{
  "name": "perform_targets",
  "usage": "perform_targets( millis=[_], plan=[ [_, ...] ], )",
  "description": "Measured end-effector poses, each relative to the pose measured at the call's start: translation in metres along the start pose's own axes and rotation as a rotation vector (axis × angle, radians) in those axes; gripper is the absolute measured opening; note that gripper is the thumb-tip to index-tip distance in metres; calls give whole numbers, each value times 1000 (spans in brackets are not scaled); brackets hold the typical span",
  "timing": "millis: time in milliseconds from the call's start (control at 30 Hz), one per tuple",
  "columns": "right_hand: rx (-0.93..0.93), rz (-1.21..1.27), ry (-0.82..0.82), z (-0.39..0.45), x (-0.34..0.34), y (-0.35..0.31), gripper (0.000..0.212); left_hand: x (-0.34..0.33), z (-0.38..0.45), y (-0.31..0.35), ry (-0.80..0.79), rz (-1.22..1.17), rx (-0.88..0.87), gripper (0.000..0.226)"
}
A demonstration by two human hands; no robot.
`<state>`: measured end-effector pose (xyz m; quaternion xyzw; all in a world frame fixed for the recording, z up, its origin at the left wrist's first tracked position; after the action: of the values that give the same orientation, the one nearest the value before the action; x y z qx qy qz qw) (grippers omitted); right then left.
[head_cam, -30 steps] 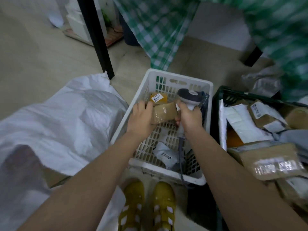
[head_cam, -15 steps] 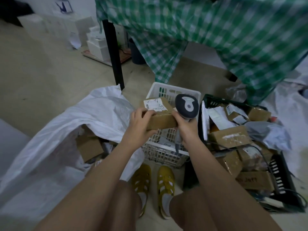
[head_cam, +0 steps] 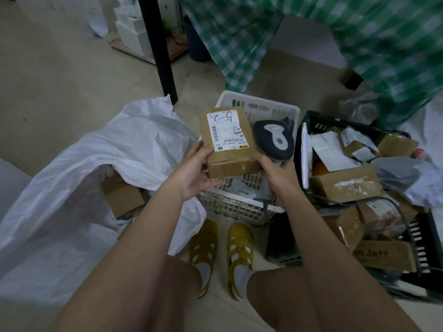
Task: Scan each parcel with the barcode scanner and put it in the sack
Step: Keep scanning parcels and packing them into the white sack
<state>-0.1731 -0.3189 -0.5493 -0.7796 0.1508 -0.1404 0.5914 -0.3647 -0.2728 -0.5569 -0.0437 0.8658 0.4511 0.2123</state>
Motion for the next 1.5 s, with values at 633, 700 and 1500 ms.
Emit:
perform_targets(
  millis=[633,700,1500],
  plan=[
    [248,-439,-228,-29,-7,-32,20,27,-6,18,169,367,-284,34],
    [289,-504,-270,-35,-5,-35,26,27,-9,20,188,407,-324,32],
    [343,-753,-153,-46,16,-45,26,33,-3,18,169,575,-364,48]
  ],
)
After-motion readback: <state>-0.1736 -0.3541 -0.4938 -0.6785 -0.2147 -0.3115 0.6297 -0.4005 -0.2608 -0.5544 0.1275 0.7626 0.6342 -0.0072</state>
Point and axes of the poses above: each hand's wrist, its own z-axis towards the middle knuckle, its own x-axis out of the back of the hand, y = z × x, the point moved 5 cm from there along z, towards the middle knuckle, and after that the axes turned 4 degrees about -z, right-handed, at the moved point
